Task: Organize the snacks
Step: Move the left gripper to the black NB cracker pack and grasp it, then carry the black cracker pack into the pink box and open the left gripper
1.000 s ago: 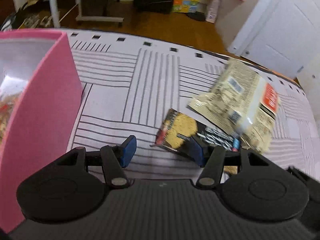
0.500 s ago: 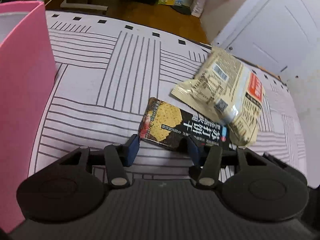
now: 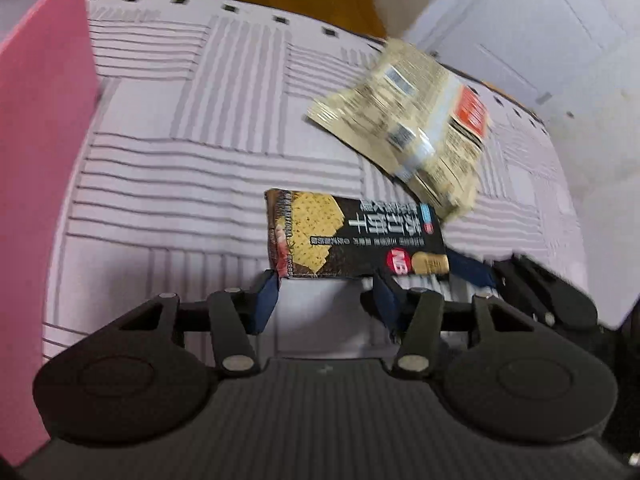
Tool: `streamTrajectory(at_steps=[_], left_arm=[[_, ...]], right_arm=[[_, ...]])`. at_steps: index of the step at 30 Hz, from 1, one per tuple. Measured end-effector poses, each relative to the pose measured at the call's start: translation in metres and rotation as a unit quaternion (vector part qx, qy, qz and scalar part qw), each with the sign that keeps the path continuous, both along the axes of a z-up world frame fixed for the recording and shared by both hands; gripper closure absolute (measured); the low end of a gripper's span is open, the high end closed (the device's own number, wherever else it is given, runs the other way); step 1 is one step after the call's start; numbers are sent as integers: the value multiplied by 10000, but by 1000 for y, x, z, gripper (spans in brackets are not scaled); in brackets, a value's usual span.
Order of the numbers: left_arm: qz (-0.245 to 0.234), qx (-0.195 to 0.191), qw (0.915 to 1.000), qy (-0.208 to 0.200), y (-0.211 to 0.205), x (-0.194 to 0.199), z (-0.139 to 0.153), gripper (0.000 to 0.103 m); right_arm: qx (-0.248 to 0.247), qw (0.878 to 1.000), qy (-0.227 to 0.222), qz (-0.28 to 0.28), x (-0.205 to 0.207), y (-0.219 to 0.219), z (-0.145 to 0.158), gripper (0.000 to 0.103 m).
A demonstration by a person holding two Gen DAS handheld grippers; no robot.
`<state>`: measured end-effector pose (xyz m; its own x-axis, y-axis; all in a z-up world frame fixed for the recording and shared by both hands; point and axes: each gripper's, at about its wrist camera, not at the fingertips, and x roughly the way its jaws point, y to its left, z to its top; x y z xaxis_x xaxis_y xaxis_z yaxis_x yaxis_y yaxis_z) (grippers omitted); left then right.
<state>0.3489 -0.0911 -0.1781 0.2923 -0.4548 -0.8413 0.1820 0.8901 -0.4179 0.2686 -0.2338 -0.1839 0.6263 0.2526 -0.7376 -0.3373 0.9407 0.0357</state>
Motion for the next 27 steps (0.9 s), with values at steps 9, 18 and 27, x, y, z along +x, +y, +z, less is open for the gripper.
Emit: streamTrajectory(at_steps=[9,18,27], left_arm=[[374,286,9970,-615,-4,4,1,47],[172,72,9985,-507,-7,-5,-5,61],[-33,237,9993,-296,-3,-45,16,58]], right_arm=[[251,9997,-13,17,6,-12,-5,33],[19,9998,-204,6,-8,10,-5,32],[190,9997,61,-168,-47,20,13,26]])
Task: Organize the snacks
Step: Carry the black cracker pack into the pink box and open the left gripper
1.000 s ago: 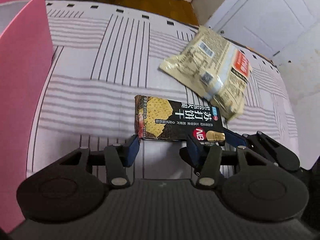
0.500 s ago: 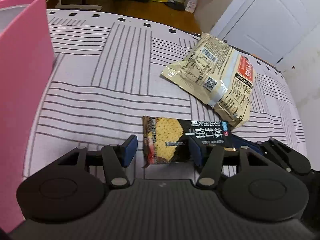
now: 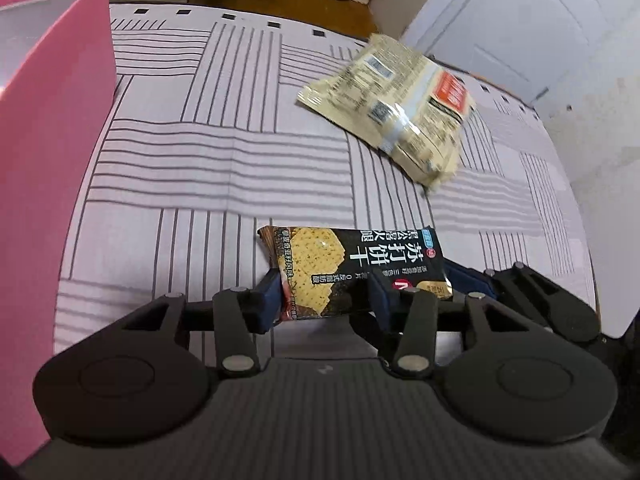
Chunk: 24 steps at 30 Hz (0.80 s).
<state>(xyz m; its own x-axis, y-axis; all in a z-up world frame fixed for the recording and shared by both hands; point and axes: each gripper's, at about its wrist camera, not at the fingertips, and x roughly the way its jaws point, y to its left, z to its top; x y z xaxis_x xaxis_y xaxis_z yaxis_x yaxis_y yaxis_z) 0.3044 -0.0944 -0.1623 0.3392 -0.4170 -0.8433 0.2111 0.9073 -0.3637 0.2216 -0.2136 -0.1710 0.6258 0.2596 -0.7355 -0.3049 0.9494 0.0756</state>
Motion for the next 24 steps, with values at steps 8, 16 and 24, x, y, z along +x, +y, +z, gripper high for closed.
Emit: streamTrajectory(at_steps=[8,16,24], left_arm=[[-245,6,9997,46,8,-41,31,57],[-276,14,9996,-61,24,-90,55,57],[-351,75,9990,-257,43,-138,91,57]], right_arm=[[25,10000,-18,-12,-37,10,27,16],[-162,9997,112,168,-70,28,55,16],[-53,9996,220,184,-104,44,87,16]])
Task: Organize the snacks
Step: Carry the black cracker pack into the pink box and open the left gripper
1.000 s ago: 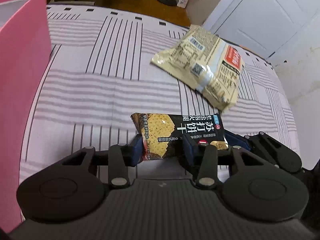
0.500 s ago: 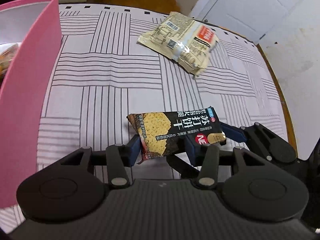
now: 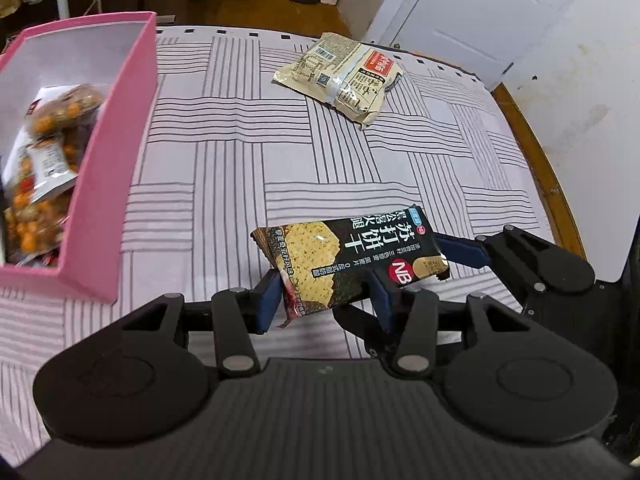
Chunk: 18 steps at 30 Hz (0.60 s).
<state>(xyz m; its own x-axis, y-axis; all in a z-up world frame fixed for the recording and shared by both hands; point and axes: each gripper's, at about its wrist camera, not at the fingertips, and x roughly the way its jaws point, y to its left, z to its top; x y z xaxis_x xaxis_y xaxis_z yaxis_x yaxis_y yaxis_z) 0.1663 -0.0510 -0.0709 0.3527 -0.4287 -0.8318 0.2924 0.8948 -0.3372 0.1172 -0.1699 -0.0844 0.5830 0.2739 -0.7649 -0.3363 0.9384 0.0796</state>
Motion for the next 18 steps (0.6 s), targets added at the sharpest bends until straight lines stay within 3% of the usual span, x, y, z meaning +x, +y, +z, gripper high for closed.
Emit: streamTrajectory(at_steps=[5,11,18], left_arm=[[87,-105,9996,-250,19,-29,25,57],[259,57,9978,-616,41,-40,47,57],[583,-60,9952,-786,79,-36,61,57]], right_arm=[[-182,9989,-370,244,-21,20,27,16],[-142,9960,-748,473,-26,43,52,16],[45,9935,-816,797,-12,69,67,16]])
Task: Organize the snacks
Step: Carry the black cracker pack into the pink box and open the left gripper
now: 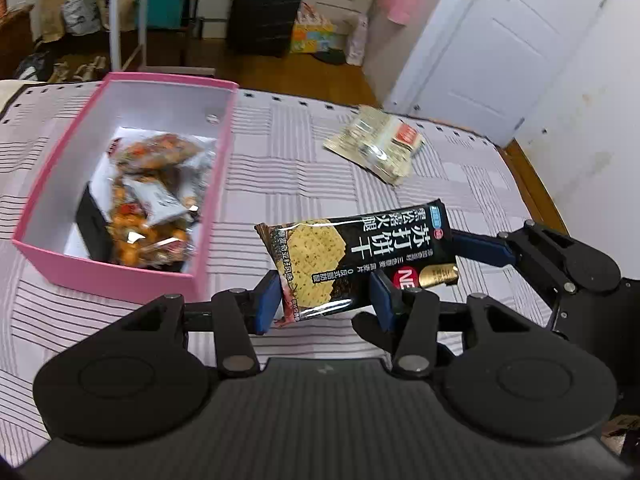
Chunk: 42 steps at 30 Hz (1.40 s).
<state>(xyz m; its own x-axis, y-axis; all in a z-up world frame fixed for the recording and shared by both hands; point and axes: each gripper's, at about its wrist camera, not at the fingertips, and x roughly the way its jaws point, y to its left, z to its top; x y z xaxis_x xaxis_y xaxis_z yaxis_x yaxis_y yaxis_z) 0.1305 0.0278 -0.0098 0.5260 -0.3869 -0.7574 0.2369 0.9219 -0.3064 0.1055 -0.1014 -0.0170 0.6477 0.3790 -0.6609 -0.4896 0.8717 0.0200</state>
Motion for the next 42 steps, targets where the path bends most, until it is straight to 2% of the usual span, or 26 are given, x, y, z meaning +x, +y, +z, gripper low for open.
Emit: streamTrajectory(at_steps=[4,6,8,11,13,21,23,25,28,34,38,42], left_arm=[[236,-10,9997,-33,25,8,5,57],[406,11,9992,-36,41,13,7,57],[576,85,9983,-85,56,17,9,57],[738,222,9970,-123,72,28,6,57],[832,399,9956,-143,81,36,1,57],[1118,484,9923,204,108,73,-29,56],[1232,456,9909,283,113,76,-36,55],[1450,430,9882,256,119,79,-41,48],[1562,687,9852,177,117,79,-44,46],[1481,699,9864,137,113,77,-39,44],[1052,869,9906,40,96,76,-22,44],[832,821,9931,-98,80,73,-4,44]], right_arm=[[114,9996,-27,260,11,21,6,22],[148,9990,-46,408,20,32,6,29],[110,9987,-75,501,28,41,5,45],[283,9983,139,488,48,53,1,57],[301,9982,206,472,60,62,-3,61],[581,9952,679,397,99,83,-36,63],[730,9939,751,356,105,83,-44,60],[890,9925,794,277,110,81,-48,60],[952,9919,802,271,110,72,-50,60],[830,9948,546,208,96,38,-31,60],[382,9988,132,266,82,12,-6,60],[309,9993,-164,105,73,-23,10,55]])
